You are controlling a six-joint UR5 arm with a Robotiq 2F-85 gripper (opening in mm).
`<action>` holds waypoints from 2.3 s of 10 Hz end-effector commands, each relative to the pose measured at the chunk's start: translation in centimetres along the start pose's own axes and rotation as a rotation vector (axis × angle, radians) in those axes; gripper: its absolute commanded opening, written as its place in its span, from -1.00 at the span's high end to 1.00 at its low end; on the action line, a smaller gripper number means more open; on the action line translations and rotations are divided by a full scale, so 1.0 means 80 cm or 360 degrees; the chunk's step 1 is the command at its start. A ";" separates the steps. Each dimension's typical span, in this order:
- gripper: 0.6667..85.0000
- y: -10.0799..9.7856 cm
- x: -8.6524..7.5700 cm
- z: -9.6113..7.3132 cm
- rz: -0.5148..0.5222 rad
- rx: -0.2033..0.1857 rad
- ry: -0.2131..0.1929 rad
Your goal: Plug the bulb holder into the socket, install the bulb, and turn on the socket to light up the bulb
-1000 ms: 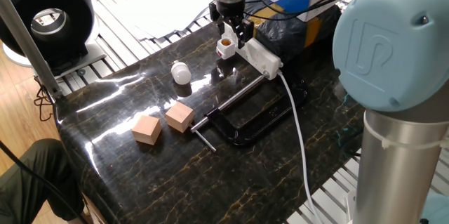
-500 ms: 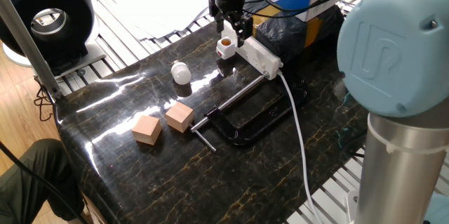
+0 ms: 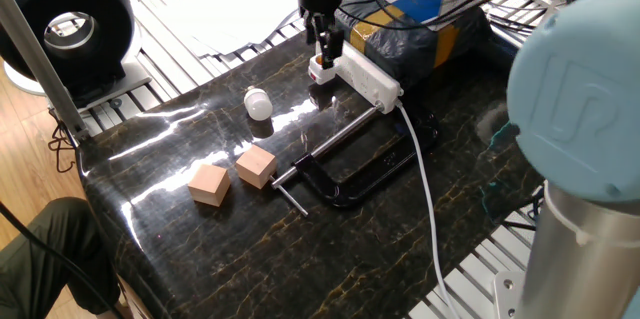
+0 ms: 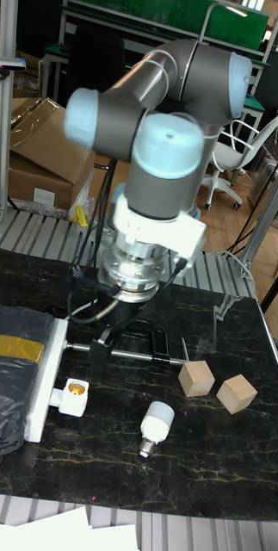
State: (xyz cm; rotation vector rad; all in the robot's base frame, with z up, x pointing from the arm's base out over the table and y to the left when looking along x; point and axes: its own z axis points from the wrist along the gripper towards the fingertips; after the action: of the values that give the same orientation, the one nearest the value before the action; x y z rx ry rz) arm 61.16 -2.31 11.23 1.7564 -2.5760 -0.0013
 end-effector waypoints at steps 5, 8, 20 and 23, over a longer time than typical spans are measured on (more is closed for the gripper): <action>-0.06 0.021 -0.091 -0.013 0.0860 0.0072 -0.0161; -0.85 0.025 -0.156 -0.011 0.1002 0.0034 -0.0396; -0.61 -0.006 -0.166 0.033 0.1846 0.0176 -0.0321; -0.61 0.003 -0.179 0.055 0.1936 0.0194 -0.0358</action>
State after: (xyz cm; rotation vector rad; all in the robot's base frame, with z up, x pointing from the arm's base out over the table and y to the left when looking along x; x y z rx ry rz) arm 66.33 10.21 7.74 0.0801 -3.3462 -0.0133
